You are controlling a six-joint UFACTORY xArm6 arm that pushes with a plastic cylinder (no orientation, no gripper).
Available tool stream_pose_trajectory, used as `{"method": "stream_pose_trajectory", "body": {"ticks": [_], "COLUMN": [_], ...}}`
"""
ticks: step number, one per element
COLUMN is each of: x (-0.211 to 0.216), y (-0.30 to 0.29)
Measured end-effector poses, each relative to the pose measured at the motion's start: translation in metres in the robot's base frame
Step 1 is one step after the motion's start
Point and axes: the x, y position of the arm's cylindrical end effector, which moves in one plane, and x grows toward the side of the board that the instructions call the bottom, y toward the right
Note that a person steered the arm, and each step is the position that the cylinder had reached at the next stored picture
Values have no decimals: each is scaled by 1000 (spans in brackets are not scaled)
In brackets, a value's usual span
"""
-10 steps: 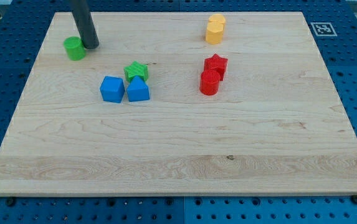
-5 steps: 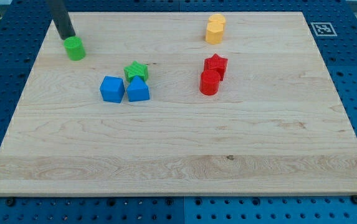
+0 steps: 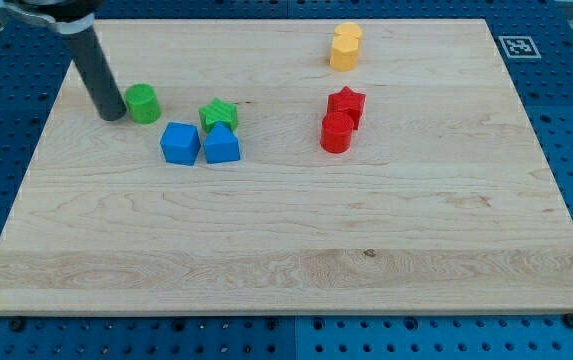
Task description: Move green circle closer to the group of blocks
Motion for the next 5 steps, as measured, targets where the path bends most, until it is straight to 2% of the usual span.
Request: {"method": "stream_pose_trajectory", "body": {"ticks": [1, 2, 3, 4, 5], "x": [-2, -24, -29, 8, 10], "y": [-2, -25, 2, 39, 41]}}
